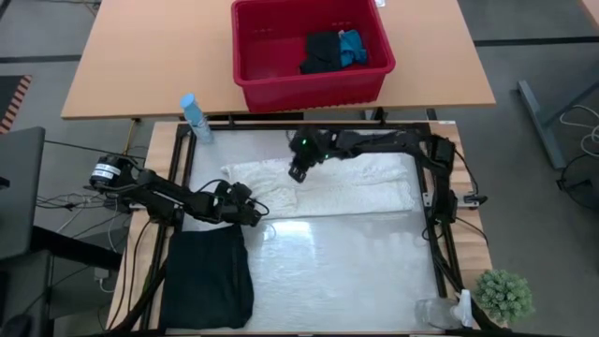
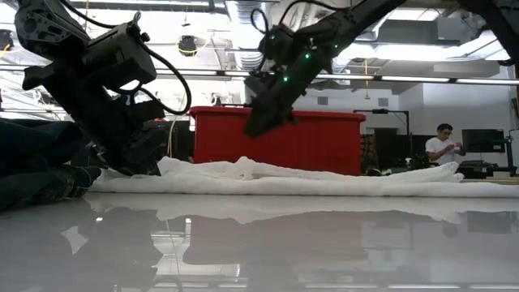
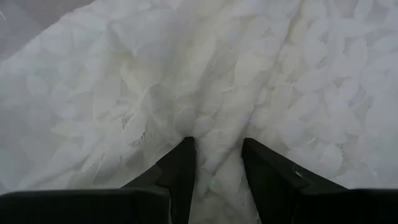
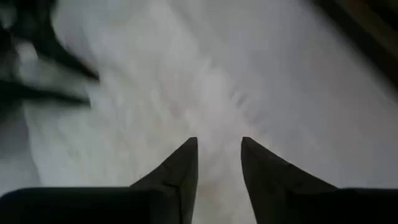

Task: Fold Laundry from Bin
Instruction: Fold the white dress from the red bin

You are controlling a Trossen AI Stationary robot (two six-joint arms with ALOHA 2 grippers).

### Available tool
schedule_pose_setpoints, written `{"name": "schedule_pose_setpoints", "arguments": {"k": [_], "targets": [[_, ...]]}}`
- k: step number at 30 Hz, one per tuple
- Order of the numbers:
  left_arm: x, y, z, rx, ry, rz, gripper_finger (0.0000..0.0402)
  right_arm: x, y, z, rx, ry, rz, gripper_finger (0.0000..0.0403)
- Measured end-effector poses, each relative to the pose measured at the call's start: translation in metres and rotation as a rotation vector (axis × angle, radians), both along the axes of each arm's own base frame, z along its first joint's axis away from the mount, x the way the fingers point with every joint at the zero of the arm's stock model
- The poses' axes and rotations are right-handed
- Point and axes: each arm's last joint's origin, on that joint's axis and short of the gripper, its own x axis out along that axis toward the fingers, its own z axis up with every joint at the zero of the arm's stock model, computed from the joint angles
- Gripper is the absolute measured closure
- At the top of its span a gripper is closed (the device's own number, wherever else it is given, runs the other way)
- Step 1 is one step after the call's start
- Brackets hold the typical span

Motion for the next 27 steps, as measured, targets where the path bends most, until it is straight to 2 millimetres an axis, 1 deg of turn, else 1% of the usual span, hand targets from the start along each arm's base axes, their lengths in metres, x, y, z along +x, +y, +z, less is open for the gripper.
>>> {"name": "schedule_pose_setpoints", "arguments": {"k": [2, 5, 6, 8, 10, 12, 16, 20, 23, 25, 27], "targets": [[0.000, 0.000, 0.000, -0.004, -0.004, 0.003, 0.0274, -0.003, -0.009, 0.007, -0.015, -0.033, -0.016, 0.0244], [0.000, 0.000, 0.000, -0.006, -0.008, 0.004, 0.0274, -0.007, -0.021, 0.007, -0.041, -0.037, -0.010, 0.0232], [0.000, 0.000, 0.000, -0.006, -0.009, 0.005, 0.0274, -0.008, -0.025, 0.008, -0.035, -0.062, 0.019, 0.0230], [0.001, 0.000, 0.000, -0.008, -0.012, 0.004, 0.0274, -0.003, -0.031, 0.010, -0.018, -0.154, 0.134, 0.0229], [0.001, 0.000, 0.000, -0.009, -0.014, 0.004, 0.0274, -0.002, -0.033, 0.011, 0.035, -0.222, 0.232, 0.0233], [0.001, 0.000, 0.000, -0.012, -0.020, 0.004, 0.0274, 0.001, -0.032, 0.007, 0.079, -0.247, 0.292, 0.0239], [0.002, 0.000, 0.002, -0.024, -0.037, 0.003, 0.0274, 0.000, -0.024, 0.002, 0.175, -0.231, 0.398, 0.0256], [0.002, 0.003, 0.003, -0.032, -0.043, 0.014, 0.0274, 0.003, -0.011, -0.007, 0.171, -0.170, 0.453, 0.0277], [0.002, 0.004, 0.003, -0.036, -0.045, 0.019, 0.0274, 0.009, -0.003, -0.021, 0.145, -0.125, 0.466, 0.0292], [0.003, 0.004, 0.003, -0.038, -0.048, 0.017, 0.0274, 0.009, -0.001, -0.028, 0.130, -0.084, 0.450, 0.0299], [0.003, 0.004, 0.004, -0.039, -0.053, 0.017, 0.0274, 0.014, -0.002, -0.039, 0.105, -0.078, 0.434, 0.0305]]}}
